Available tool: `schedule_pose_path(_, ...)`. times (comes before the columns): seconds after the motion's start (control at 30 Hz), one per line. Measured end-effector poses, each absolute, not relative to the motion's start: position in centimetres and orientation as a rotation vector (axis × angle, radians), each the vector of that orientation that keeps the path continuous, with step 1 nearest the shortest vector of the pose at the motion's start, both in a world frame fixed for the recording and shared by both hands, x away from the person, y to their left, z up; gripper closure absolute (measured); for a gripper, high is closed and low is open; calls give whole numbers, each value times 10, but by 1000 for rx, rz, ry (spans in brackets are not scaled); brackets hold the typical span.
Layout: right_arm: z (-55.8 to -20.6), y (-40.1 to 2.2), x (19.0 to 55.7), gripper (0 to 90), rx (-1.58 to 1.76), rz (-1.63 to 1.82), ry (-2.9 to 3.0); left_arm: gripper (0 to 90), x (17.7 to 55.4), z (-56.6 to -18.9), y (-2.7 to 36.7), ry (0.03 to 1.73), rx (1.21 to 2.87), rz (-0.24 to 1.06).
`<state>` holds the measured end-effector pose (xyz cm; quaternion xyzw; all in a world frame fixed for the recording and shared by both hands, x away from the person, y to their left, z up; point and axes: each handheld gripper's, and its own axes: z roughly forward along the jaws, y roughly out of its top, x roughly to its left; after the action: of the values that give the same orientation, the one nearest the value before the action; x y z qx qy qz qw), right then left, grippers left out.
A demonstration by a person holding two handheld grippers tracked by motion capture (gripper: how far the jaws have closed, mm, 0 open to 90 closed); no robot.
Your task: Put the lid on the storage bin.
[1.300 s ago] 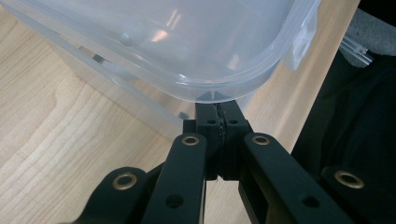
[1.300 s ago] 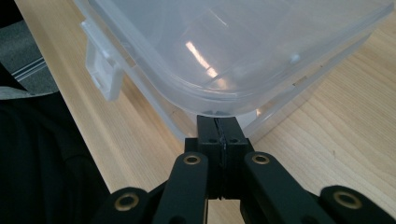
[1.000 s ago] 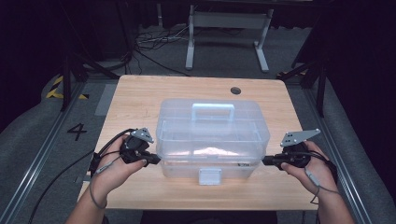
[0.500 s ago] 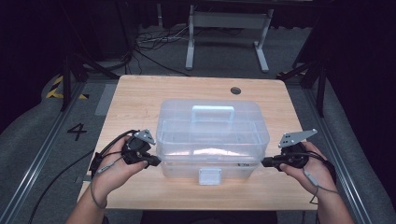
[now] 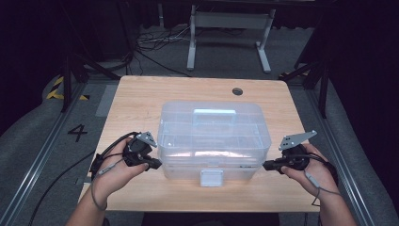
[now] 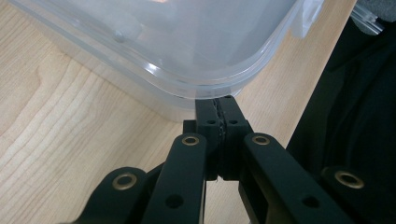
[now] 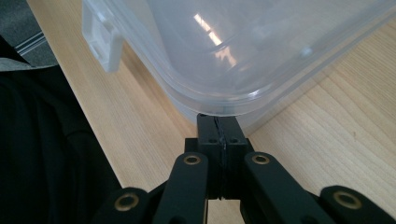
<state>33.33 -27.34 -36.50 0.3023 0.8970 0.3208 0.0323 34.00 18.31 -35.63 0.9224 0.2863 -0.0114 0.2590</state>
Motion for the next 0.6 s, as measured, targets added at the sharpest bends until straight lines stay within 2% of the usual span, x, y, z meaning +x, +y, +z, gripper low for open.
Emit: schedule_pose_path(0.6, -371, -274, 335, 900, 940, 943, 2799, 894, 341, -360, 185, 790, 2520, -61)
